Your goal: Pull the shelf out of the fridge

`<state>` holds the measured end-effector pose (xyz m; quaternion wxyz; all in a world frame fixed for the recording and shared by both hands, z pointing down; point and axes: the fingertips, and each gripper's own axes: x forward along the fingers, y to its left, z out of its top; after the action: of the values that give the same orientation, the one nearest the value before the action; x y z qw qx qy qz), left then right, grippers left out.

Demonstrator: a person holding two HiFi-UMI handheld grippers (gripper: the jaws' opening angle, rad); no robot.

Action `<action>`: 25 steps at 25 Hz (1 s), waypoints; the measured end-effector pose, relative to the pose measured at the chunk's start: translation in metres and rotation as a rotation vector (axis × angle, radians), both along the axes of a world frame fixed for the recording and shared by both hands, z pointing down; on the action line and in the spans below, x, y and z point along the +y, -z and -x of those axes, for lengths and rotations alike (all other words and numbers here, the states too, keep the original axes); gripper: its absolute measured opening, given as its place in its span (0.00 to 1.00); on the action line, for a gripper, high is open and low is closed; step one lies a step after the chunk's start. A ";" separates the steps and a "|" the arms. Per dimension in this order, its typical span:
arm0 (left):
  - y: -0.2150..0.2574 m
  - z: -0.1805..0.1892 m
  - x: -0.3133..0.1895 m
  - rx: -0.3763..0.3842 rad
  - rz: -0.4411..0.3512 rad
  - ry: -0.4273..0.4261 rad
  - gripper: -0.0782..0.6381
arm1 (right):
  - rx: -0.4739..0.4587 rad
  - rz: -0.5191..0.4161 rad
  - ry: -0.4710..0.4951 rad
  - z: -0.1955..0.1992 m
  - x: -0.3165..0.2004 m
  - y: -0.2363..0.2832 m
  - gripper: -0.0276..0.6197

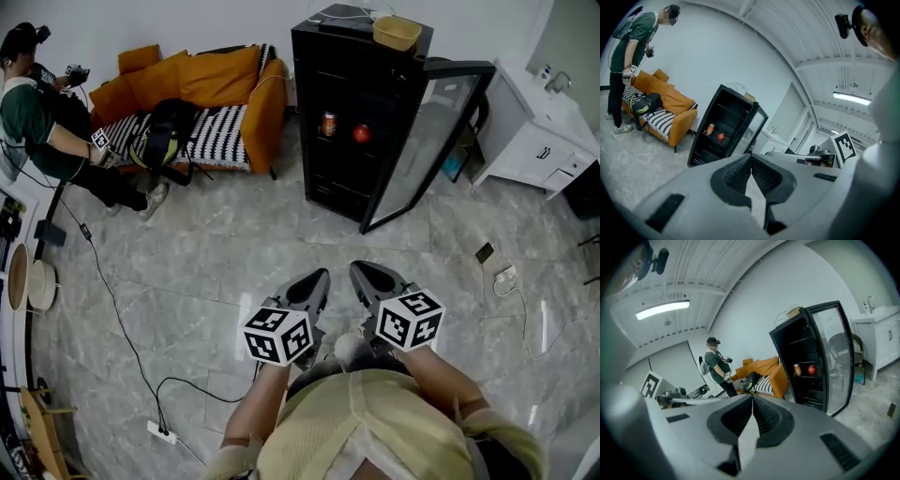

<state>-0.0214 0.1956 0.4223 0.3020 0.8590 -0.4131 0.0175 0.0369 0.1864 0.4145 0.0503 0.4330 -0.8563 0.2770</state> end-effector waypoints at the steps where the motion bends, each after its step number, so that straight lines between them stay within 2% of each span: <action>1: -0.001 -0.001 -0.002 0.004 0.003 -0.001 0.14 | 0.002 0.007 -0.004 -0.002 -0.003 -0.002 0.09; 8: 0.003 -0.004 -0.038 -0.019 -0.019 0.016 0.14 | -0.021 -0.008 -0.009 -0.008 -0.043 -0.002 0.09; 17: 0.011 -0.018 -0.103 0.013 -0.025 0.014 0.14 | -0.051 -0.025 -0.023 -0.018 -0.116 0.004 0.09; 22: 0.008 -0.024 -0.139 -0.028 -0.025 0.021 0.14 | -0.058 -0.031 -0.011 -0.021 -0.148 0.006 0.09; 25: 0.010 -0.034 -0.155 -0.026 -0.038 0.009 0.14 | -0.063 -0.031 -0.020 -0.029 -0.164 0.007 0.09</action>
<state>0.0124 0.0408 0.4119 0.2803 0.8624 -0.4210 0.0193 0.0658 0.0224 0.4075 0.0137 0.4334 -0.8572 0.2778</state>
